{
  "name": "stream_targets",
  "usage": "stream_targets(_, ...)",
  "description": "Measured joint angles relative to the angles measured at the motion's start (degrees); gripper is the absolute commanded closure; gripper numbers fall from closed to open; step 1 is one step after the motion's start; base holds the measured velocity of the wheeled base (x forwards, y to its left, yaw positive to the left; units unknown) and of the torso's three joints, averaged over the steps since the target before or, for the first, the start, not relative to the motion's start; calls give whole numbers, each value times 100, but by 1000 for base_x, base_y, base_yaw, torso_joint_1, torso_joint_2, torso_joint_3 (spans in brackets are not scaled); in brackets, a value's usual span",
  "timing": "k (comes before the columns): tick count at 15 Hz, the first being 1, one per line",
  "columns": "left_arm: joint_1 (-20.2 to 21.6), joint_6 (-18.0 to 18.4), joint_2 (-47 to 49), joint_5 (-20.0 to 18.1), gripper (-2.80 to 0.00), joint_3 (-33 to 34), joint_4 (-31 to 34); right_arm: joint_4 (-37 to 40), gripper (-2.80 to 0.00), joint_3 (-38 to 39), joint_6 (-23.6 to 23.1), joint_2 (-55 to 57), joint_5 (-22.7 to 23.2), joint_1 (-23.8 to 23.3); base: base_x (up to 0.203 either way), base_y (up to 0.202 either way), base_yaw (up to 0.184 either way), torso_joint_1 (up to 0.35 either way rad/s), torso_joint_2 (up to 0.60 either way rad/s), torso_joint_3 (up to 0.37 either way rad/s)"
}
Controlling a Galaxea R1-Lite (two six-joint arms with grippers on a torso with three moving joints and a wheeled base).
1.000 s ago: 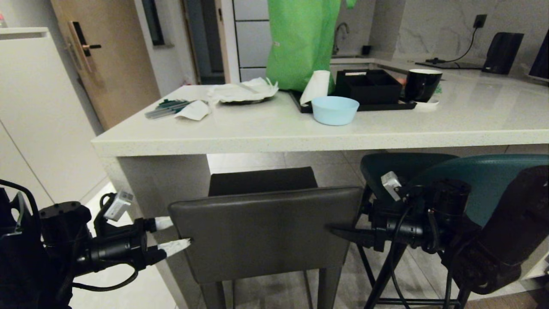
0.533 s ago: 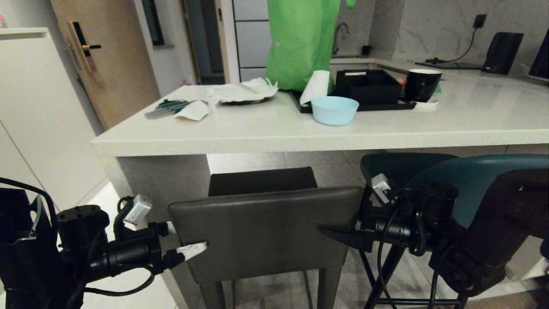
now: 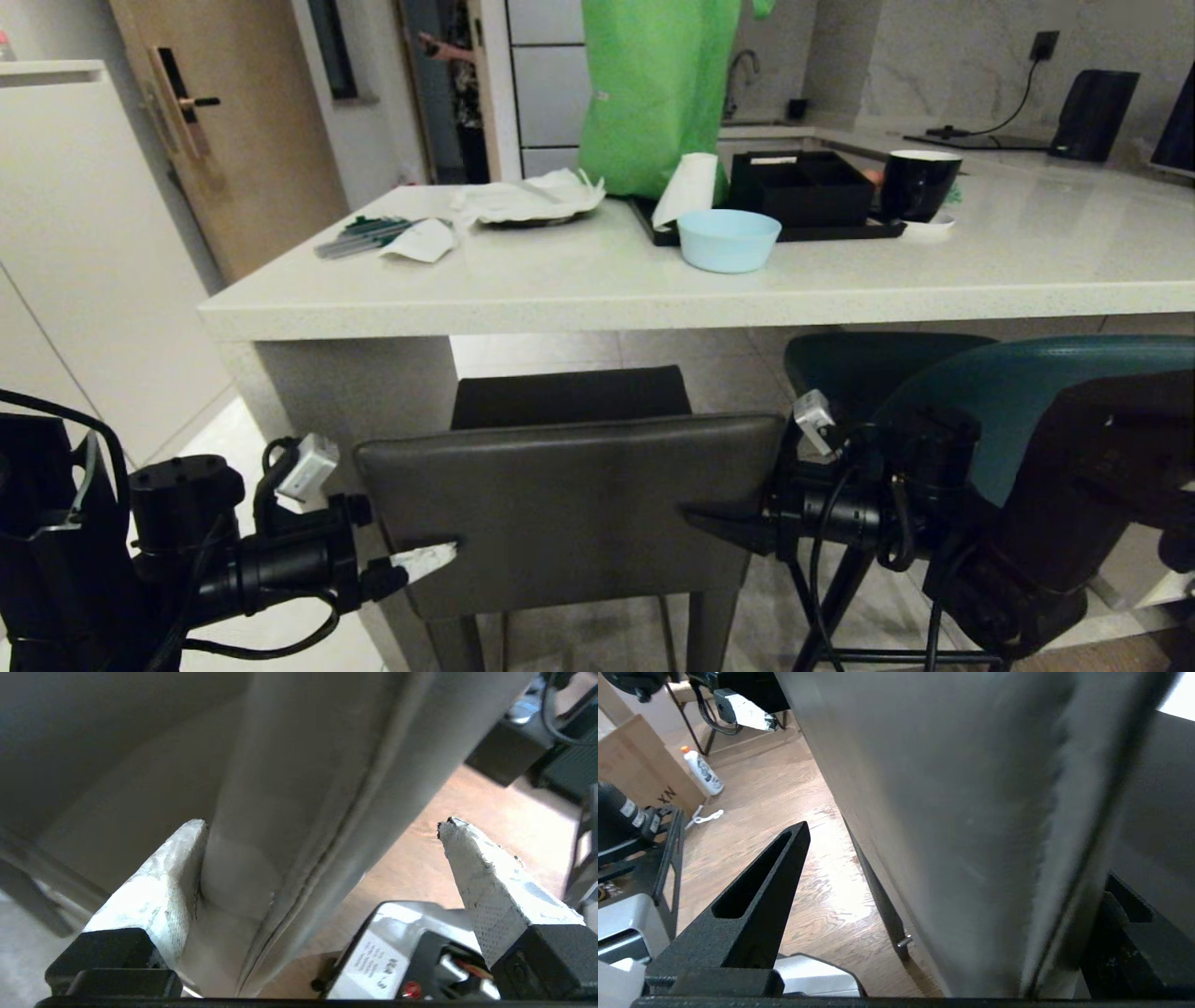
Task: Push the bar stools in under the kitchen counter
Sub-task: Pull the gray chair out from under the dining table
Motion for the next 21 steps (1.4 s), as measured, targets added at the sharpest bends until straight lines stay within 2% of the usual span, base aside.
stream_targets(5, 28, 175, -19, 128, -280, 267, -24, -239, -280, 10, 245, 151, -202, 129, -25, 0, 0, 3, 0, 0)
stream_targets(21, 2, 154, -396, 161, -280, 469, -2, -217, -280, 52, 265, 77, -198, 136, -194, 0, -2, 2, 2, 3)
